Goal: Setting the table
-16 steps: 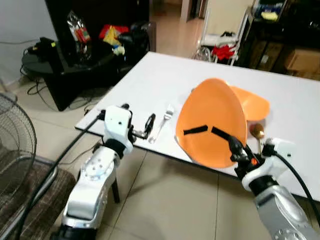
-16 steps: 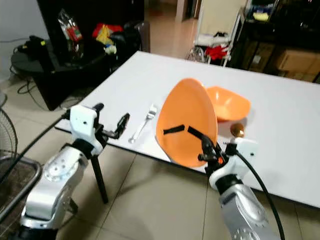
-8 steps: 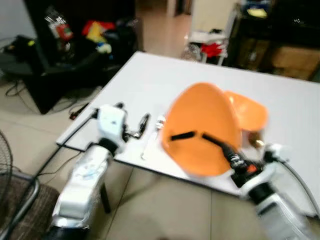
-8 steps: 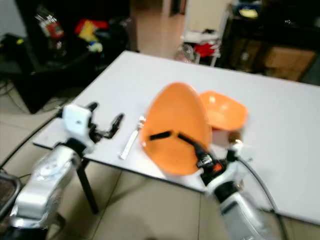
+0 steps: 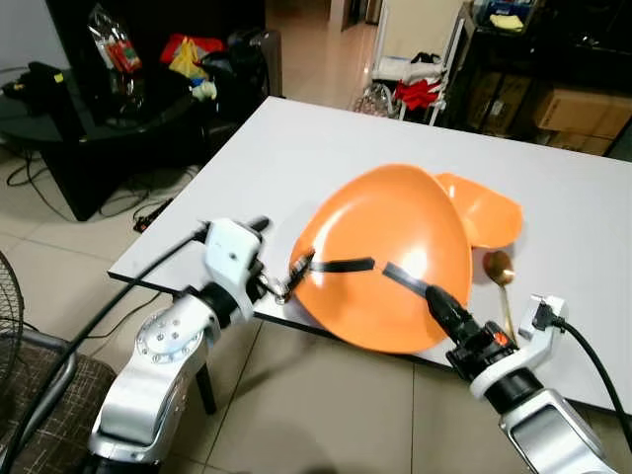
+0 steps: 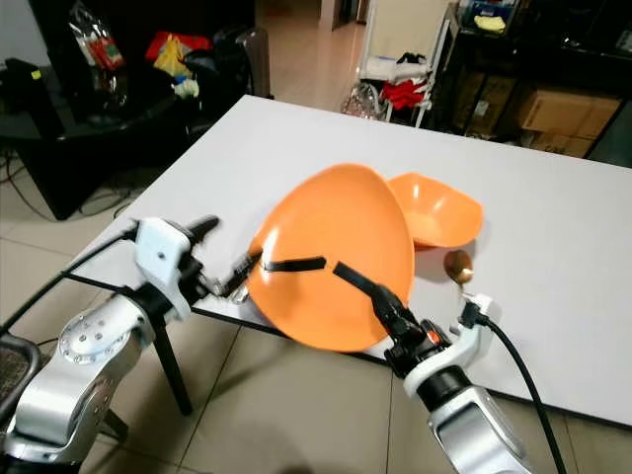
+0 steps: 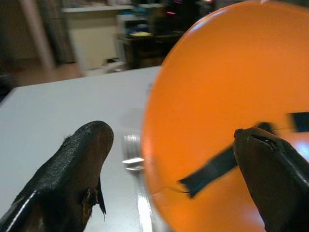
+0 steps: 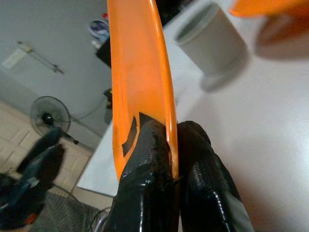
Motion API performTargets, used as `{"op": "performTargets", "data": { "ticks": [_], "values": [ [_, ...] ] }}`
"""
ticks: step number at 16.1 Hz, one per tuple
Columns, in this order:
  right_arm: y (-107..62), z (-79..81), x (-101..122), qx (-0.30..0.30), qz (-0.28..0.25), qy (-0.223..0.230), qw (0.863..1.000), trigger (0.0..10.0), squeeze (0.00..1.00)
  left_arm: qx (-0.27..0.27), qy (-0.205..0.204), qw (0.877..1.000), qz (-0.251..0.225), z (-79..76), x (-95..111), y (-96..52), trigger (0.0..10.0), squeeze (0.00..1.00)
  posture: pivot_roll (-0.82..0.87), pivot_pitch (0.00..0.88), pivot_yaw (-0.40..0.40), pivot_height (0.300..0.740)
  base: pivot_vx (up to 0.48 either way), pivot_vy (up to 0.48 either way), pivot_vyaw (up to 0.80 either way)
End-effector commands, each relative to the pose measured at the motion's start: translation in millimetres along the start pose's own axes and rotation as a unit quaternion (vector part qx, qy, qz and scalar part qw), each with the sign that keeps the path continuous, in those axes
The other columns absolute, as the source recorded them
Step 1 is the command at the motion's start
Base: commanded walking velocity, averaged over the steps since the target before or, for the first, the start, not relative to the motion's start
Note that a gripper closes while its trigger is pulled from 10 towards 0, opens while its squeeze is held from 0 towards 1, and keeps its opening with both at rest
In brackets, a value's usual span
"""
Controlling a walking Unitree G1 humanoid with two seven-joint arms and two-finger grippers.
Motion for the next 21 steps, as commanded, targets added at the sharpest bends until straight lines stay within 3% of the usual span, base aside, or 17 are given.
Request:
{"op": "performTargets", "data": {
  "ticks": [1, 4, 6, 10, 14, 15, 18, 21],
  "values": [
    [-2.3, -7.3, -3, -0.020, 0.017, 0.022, 0.999, 10.0, 0.00, -0.039, -0.002, 0.999, 0.010, -9.4, 1, 0.3, 10.0, 0.00, -0.02, 0.000, -0.023, 0.740, 0.000, 0.000, 0.00],
    [-3.3, -11.4, -7, -0.027, 0.032, 0.051, 0.998, 10.0, 0.00, -0.060, -0.004, 0.998, 0.015, -13.9, 2, 0.1, 10.0, 0.00, -0.02, 0.000, -0.020, 0.740, 0.000, 0.000, 0.00],
    [-10.3, -19.4, -10, -0.052, 0.034, 0.119, 0.991, 10.0, 0.00, -0.088, 0.000, 0.996, 0.024, -14.6, 5, -4.9, 10.0, 0.00, -0.02, 0.000, -0.016, 0.740, 0.000, 0.000, 0.00],
    [-10.9, -29.1, -5, -0.077, 0.023, 0.156, 0.984, 10.0, 0.00, -0.104, -0.002, 0.993, 0.050, -13.0, 1, -11.3, 10.0, 0.00, -0.03, 0.004, -0.014, 0.740, 0.000, 0.000, 0.00],
    [-7.3, -41.1, 4, -0.093, 0.001, 0.237, 0.967, 10.0, 0.00, -0.127, -0.012, 0.987, 0.093, -13.0, -9, -23.1, 10.0, 0.00, -0.02, 0.008, -0.018, 0.740, 0.000, 0.000, 0.00],
    [-4.2, -43.4, 9, -0.092, -0.005, 0.281, 0.955, 10.0, 0.00, -0.140, -0.016, 0.983, 0.114, -14.1, -14, -29.3, 10.0, 0.00, -0.02, 0.011, -0.022, 0.740, 0.000, 0.000, 0.00],
    [-0.6, -34.6, 14, -0.058, -0.005, 0.330, 0.942, 10.0, 0.00, -0.139, -0.014, 0.983, 0.120, -12.9, -13, -32.9, 10.0, 0.00, -0.02, 0.013, -0.027, 0.740, 0.000, 0.000, 0.00],
    [-4.2, -25.5, 7, -0.060, 0.032, 0.337, 0.939, 10.0, 0.00, -0.139, -0.012, 0.983, 0.119, -12.1, -10, -34.2, 10.0, 0.00, -0.01, 0.016, -0.029, 0.740, 0.000, 0.000, 0.00]
  ]
}}
Point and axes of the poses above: a point about 5 cm out from each wrist's last joint towards the gripper, its own y axis pointing out of the wrist towards the gripper, its own x axis along the axis of the wrist's last joint, z = x × y, the point moved 1 cm from there along y, pointing out of the wrist towards the gripper, and after that the axes turned 6 degrees about -y, right-handed, at the moved point
